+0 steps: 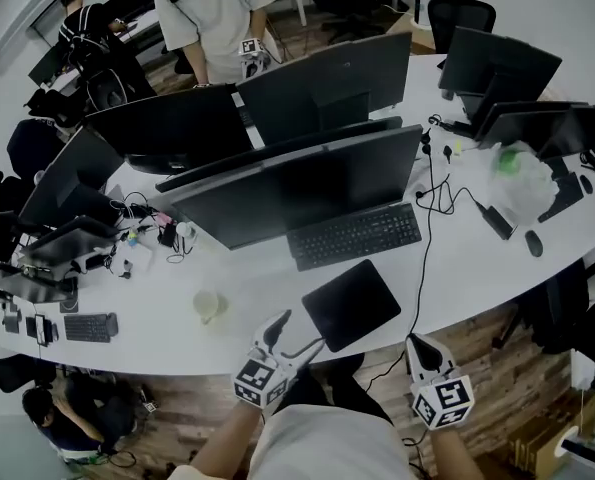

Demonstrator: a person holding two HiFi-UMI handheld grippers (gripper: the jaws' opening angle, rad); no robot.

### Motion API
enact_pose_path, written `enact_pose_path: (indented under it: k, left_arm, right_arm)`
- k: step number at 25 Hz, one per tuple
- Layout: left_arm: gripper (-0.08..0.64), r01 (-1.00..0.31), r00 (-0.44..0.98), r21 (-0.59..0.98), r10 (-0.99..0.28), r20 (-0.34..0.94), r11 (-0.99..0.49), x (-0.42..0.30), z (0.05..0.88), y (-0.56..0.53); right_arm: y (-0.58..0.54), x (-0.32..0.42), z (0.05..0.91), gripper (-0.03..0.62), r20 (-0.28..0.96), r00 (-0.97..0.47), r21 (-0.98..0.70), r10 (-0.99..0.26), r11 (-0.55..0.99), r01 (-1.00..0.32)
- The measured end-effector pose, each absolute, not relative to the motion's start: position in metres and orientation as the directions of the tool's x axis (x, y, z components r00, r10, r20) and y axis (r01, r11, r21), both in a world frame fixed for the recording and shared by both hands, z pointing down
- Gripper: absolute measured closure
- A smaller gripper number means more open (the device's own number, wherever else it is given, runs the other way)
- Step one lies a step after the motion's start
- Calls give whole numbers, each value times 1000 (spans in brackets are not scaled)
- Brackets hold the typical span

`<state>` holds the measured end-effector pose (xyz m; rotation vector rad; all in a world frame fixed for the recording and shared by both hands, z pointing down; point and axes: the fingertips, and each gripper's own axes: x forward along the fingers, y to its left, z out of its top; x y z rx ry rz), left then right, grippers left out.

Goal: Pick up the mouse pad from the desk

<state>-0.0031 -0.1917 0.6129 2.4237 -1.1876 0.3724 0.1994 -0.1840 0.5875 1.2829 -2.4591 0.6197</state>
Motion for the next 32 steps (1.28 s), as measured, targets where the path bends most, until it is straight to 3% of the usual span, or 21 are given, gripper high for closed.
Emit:
enact_pose_path:
  k: [10,32]
  left_arm:
    - [153,-805,559,176,-626,544,-566,8,688,-217]
    - [84,-742,464,144,-348,815,-655,-5,888,-234]
  right_arm:
    - [-210,196,627,581,491,-580,-271,-650,519,-811]
    - [-230,161,704,581,594,-537,-334,-599,423,-842]
